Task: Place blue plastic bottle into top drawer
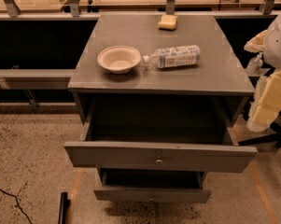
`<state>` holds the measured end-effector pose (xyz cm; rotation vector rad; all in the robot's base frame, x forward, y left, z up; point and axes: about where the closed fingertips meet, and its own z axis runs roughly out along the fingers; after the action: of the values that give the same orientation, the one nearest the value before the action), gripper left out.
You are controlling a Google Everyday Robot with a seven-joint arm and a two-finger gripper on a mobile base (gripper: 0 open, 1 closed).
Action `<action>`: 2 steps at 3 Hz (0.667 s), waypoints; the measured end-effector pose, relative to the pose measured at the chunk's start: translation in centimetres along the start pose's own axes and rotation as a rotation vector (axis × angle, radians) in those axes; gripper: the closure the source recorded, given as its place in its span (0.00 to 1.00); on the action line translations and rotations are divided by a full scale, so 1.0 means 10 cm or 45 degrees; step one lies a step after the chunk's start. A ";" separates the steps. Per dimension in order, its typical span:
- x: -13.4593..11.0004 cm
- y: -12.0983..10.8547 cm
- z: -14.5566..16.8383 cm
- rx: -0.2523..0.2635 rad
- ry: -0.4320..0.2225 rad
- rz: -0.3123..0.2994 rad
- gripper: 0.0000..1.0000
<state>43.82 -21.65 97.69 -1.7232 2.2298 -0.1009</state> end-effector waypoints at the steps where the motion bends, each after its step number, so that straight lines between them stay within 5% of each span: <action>1: 0.00 0.00 0.00 0.000 0.000 0.000 0.00; 2: -0.14 -0.28 0.13 -0.018 -0.035 -0.074 0.00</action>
Offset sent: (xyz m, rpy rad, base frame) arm 0.1060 0.0212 -0.0128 0.0381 0.0115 0.2168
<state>47.09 -20.91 97.39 -1.7863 2.1659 -0.0745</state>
